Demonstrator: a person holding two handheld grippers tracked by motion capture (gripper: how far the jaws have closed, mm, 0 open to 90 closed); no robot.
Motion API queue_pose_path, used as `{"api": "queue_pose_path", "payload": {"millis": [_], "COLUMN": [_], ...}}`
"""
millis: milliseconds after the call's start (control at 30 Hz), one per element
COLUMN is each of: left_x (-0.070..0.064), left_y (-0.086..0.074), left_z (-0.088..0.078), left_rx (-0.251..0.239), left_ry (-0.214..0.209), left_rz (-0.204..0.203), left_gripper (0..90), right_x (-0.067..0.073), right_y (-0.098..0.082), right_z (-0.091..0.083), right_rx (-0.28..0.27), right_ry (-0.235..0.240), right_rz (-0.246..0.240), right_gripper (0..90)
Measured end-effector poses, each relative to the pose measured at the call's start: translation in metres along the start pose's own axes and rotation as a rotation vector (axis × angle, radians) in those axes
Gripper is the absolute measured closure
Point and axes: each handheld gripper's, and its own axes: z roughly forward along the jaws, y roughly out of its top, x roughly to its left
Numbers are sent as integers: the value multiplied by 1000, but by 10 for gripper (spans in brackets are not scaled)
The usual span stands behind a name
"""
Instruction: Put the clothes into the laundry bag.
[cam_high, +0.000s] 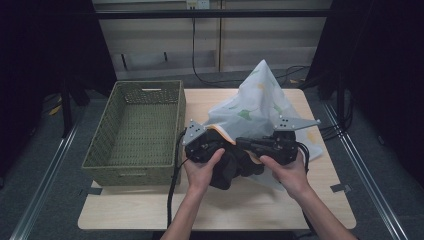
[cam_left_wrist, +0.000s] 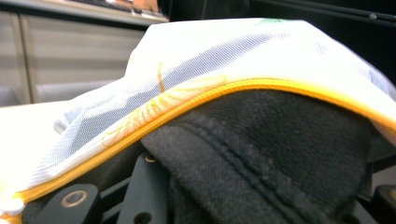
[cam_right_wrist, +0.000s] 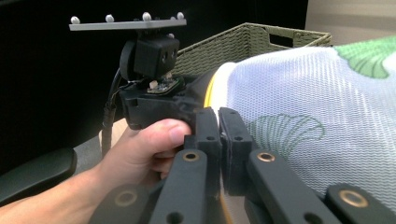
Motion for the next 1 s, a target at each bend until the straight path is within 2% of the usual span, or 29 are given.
{"api": "queue_pose_path", "payload": {"millis": [33, 67, 133, 167, 200, 267, 300, 333, 367, 433, 467, 500, 533, 567, 633, 667, 700, 733, 767, 800, 833, 867, 967, 1000], "left_x": [1, 4, 8, 8, 10, 10, 12, 14, 18, 25, 25, 26, 28, 30, 30, 31, 30, 30, 29, 29, 29, 29, 26, 24], "left_y": [-2, -8, -15, -15, -18, -20, -24, -27, -34, -51, -51, -58, -65, -66, -66, -66, -67, -67, -66, -64, -64, -60, -55, -48], "left_z": [3, 12, 21, 21, 28, 32, 36, 39, 42, 49, 49, 51, 53, 54, 56, 55, 55, 55, 54, 52, 52, 48, 42, 32], "left_rx": [-1, -10, -4, -4, 7, 30, 71, 97, 120, 185, 185, 195, 227, 247, 254, 263, 269, 269, 273, 271, 271, 253, 253, 235], "left_ry": [14, 50, 78, 78, 90, 94, 102, 112, 119, 122, 122, 125, 138, 135, 136, 138, 144, 144, 145, 131, 131, 95, 84, 51], "left_rz": [2, -13, -1, -1, 6, 37, 54, 54, 59, 44, 44, 43, 62, 75, 78, 92, 96, 96, 93, 75, 75, 34, 32, 41], "left_gripper": [654, 654, 653, 653, 651, 645, 638, 630, 623, 606, 592, 592, 559, 543, 516, 516, 484, 467, 443, 416, 366, 298, 218, 195], "right_x": [2, 3, 7, 7, 11, 7, 1, -7, -13, -26, -26, -33, -39, -40, -44, -44, -46, -46, -49, -50, -50, -53, -54, -55], "right_y": [-1, -1, -1, -1, 0, -3, -6, -10, -14, -23, -23, -29, -35, -36, -37, -37, -40, -40, -46, -49, -49, -59, -65, -73], "right_z": [1, 1, 1, 1, 0, -1, -2, -4, -5, -7, -7, -7, -8, -9, -15, -15, -22, -22, -28, -30, -30, -34, -37, -42], "right_rx": [-5, -2, -14, -14, -7, -12, -7, -4, 1, 29, 29, 47, 58, 71, 57, 57, 54, 54, 75, 80, 80, 103, 128, 142], "right_ry": [45, 62, 108, 108, 112, 110, 91, 40, 15, -88, -88, -116, -148, -179, -185, -185, -206, -206, -240, -245, -245, -248, -259, -262], "right_rz": [31, 46, 92, 92, 95, 119, 124, 112, 110, 72, 72, 71, 61, 38, 44, 44, 31, 31, 15, 19, 19, 21, 13, 12], "right_gripper": [887, 888, 891, 891, 891, 890, 889, 887, 885, 869, 869, 849, 797, 772, 704, 704, 670, 670, 624, 610, 610, 590, 556, 545]}}
